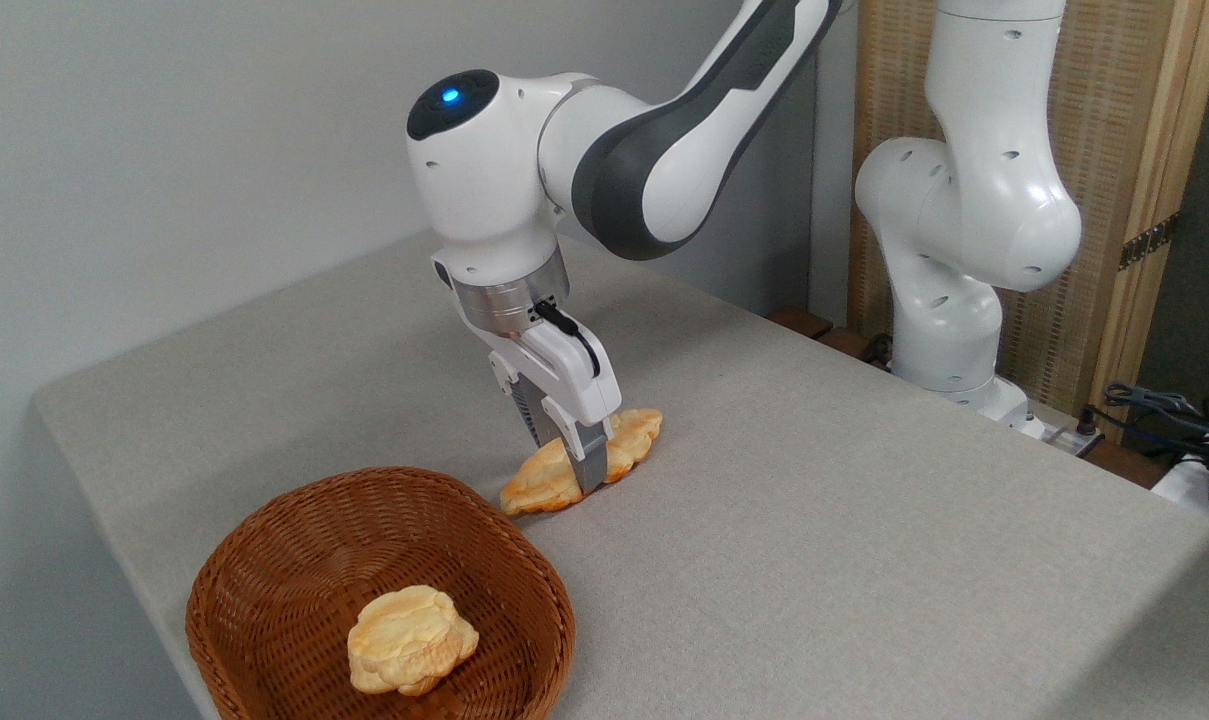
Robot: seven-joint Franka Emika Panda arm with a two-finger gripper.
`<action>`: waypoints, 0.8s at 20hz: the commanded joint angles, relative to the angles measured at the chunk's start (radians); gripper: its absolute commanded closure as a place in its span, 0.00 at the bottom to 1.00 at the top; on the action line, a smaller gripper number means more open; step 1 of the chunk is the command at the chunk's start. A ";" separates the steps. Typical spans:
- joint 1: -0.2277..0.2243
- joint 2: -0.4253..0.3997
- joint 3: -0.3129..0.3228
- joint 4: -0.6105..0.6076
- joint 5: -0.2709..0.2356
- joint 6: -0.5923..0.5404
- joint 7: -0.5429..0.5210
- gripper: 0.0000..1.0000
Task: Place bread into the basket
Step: 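Lift the gripped bread up off the table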
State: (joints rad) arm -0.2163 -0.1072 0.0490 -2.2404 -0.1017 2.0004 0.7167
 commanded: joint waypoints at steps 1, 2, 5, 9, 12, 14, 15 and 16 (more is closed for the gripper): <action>-0.009 -0.017 0.011 0.007 0.002 -0.022 -0.005 0.44; -0.009 -0.022 0.012 0.011 0.001 -0.028 -0.005 0.44; -0.009 -0.057 0.020 0.036 0.000 -0.067 -0.003 0.44; -0.008 -0.072 0.020 0.111 -0.004 -0.141 -0.005 0.44; -0.006 -0.066 0.022 0.148 -0.010 -0.118 -0.003 0.44; -0.006 -0.055 0.029 0.186 -0.010 -0.051 -0.003 0.43; -0.006 -0.046 0.035 0.189 -0.010 0.009 -0.003 0.43; -0.005 -0.039 0.037 0.189 -0.010 0.071 -0.003 0.43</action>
State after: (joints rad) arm -0.2153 -0.1768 0.0634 -2.0853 -0.1018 1.9530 0.7167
